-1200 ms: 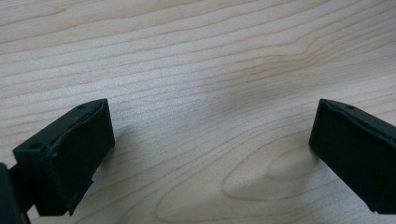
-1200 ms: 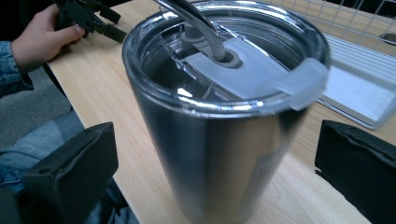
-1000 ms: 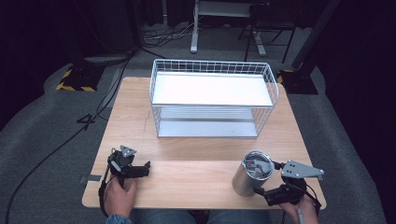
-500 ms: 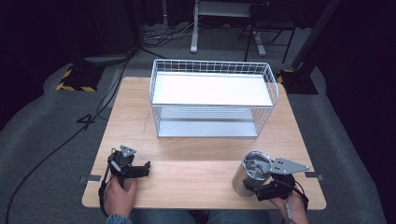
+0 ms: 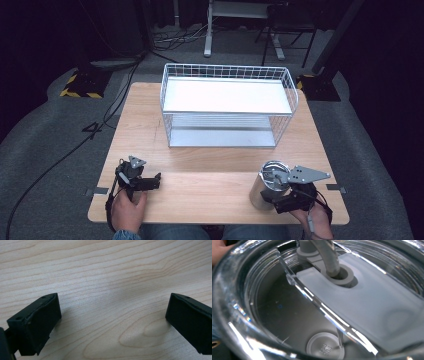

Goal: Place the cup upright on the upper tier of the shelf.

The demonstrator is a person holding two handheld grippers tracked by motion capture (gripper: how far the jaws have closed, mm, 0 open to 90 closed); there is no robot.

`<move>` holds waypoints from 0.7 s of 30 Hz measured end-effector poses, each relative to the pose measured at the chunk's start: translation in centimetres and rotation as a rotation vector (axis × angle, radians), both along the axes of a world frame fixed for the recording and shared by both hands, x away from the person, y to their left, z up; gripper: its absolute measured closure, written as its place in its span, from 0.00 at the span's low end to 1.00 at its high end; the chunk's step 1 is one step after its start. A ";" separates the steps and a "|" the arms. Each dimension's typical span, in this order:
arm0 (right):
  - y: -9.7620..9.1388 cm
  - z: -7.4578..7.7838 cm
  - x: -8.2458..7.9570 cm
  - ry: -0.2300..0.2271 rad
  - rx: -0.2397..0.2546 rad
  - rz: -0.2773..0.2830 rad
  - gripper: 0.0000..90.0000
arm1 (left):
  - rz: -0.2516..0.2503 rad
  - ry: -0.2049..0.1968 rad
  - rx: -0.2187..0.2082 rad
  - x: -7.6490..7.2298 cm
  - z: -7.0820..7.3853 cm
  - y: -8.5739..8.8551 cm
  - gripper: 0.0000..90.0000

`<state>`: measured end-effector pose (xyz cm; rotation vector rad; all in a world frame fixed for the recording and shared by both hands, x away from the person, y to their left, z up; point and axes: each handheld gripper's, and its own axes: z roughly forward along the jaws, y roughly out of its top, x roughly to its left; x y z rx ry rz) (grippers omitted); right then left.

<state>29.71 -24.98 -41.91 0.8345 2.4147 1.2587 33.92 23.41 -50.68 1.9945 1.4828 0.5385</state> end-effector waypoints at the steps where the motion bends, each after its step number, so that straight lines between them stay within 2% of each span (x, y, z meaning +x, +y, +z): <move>1: 0.0 0.3 0.0 -0.003 0.004 0.002 0.04 | 0.000 0.000 0.000 0.0 0.0 0.0 0.01; 8: 0.1 2.0 0.4 -0.031 0.011 0.013 0.04 | 0.000 0.000 0.000 0.0 0.0 0.0 0.01; 9: 0.0 2.7 0.6 -0.044 0.012 0.011 0.04 | 0.000 0.000 0.000 0.0 0.0 0.0 0.01; 18: 0.2 5.0 1.4 -0.045 0.032 0.013 0.04 | 0.000 0.000 0.000 0.0 0.0 0.0 0.01; 21: 0.4 6.4 1.9 -0.056 0.040 0.011 0.04 | 0.000 0.000 0.000 0.0 0.0 0.0 0.01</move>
